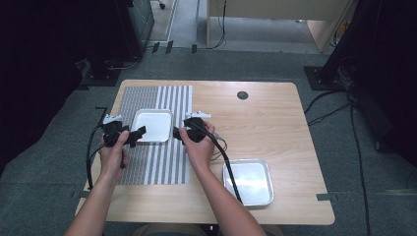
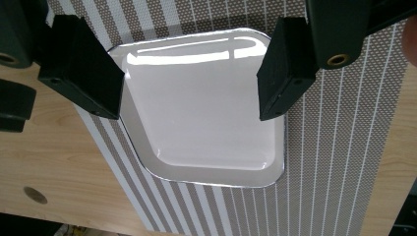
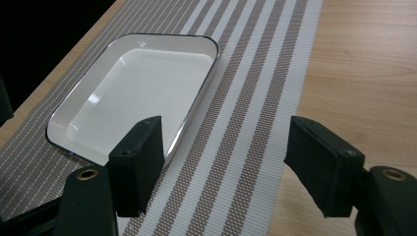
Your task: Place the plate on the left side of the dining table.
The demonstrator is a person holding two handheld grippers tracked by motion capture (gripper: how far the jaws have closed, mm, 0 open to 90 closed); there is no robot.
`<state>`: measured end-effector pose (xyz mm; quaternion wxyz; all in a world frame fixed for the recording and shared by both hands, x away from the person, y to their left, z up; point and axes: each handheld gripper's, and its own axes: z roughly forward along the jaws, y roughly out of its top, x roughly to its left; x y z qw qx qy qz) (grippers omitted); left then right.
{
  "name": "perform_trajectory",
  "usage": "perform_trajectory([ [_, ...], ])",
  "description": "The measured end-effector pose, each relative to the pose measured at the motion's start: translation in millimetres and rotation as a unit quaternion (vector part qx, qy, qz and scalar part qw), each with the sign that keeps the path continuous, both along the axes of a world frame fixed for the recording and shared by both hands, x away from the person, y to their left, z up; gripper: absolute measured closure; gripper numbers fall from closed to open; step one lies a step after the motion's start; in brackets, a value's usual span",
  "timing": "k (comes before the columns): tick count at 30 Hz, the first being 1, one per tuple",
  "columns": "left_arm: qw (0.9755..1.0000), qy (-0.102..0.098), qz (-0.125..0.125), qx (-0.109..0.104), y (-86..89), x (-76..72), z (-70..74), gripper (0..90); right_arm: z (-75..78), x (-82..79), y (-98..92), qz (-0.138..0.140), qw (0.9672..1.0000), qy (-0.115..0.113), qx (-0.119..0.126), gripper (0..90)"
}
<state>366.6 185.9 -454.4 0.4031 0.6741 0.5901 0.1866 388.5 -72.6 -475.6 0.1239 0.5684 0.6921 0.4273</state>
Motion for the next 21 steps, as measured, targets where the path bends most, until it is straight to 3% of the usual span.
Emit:
perform_trajectory([
  [6, 0.9998, 0.003, -0.018, 0.01, -11.9, -12.9, -6.1, 16.9, 3.6, -10.6, -20.0, -0.003, 1.0, -0.007, -0.001, 30.6],
  [13, 0.9994, -0.003, -0.03, 0.019, -20.0, -29.6, -13.9, 14.1, 4.1, -22.7, -43.4, -0.007, 0.9999, -0.011, -0.001, 30.1],
  [21, 0.9996, -0.022, -0.014, 0.008, -12.4, -48.2, -16.6, 13.8, 4.7, -36.8, -70.1, -0.014, 0.9998, -0.017, 0.0, 30.1],
])
